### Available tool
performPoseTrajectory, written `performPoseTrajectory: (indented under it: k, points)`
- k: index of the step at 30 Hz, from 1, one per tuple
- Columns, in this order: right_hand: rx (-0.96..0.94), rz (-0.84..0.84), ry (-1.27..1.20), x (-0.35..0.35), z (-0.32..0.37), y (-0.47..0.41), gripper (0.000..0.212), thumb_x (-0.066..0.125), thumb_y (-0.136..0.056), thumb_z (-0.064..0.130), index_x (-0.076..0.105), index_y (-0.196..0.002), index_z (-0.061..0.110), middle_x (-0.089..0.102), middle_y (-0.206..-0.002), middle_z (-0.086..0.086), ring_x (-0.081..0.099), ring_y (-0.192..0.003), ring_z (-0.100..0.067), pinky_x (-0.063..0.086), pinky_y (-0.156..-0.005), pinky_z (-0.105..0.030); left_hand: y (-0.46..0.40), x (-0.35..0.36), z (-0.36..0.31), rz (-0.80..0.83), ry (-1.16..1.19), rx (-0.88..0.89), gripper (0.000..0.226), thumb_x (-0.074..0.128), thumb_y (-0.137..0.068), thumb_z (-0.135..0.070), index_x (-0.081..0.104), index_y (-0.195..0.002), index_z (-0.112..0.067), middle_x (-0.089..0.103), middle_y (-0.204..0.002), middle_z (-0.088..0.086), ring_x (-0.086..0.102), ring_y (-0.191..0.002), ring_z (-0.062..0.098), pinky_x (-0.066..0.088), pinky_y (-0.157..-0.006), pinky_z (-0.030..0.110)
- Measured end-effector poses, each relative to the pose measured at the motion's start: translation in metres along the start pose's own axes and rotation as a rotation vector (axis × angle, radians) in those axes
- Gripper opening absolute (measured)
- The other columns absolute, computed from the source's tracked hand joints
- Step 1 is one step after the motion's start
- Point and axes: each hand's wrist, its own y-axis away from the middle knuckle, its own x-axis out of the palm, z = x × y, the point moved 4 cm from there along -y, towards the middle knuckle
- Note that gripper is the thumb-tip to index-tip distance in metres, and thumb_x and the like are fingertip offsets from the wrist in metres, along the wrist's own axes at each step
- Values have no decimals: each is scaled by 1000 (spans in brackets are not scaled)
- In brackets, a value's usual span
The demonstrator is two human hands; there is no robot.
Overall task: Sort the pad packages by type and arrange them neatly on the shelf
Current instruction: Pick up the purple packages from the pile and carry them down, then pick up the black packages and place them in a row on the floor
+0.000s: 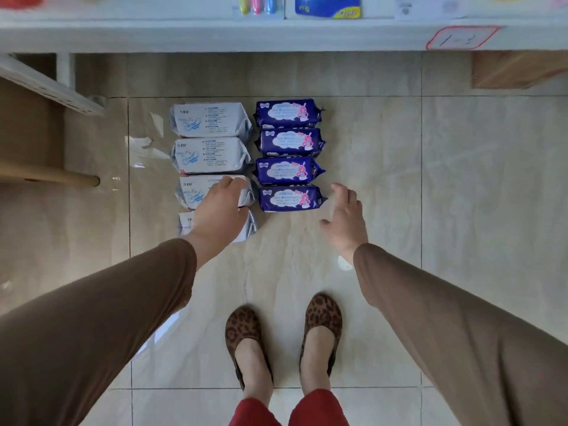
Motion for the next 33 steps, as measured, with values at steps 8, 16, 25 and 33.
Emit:
performPoseTrajectory:
  k: [8, 16, 25, 33]
  points:
    - [-87, -6, 22, -165, 87, 133, 59, 62, -91, 14, 36, -144, 22, 46, -135, -4, 47, -121, -23, 44, -89, -33, 100, -141, -77, 99, -124, -26, 35, 60, -90, -31, 56, -124, -24, 58, -119, -1, 55, -107, 21, 54, -81, 41]
    - [-239, -147, 104, -381, 214, 275, 56, 65, -89, 22, 43, -141, 18, 49, -139, -6, 48, -127, -24, 44, -96, -36, 206, -344, -207, -3, -106, 128, 36, 62, -88, -32, 58, -121, -20, 58, -116, 1, 51, -113, 24, 53, -82, 41]
    - [-373, -338, 135, -562, 262, 348, 49, 67, -88, 31, 50, -133, 21, 51, -134, -1, 48, -123, -22, 44, -91, -34, 250, -484, -367, -182, -52, 350, 47, 63, -88, -34, 52, -131, -20, 55, -126, 2, 47, -120, 25, 46, -90, 39]
    - [-443, -368, 107, -706, 223, 322, 42, 64, -91, 34, 52, -129, 21, 50, -133, 1, 44, -121, -21, 39, -92, -34, 223, -537, -484, -351, 10, 398, 47, 66, -89, -38, 54, -131, -20, 55, -130, 1, 48, -120, 25, 41, -97, 38]
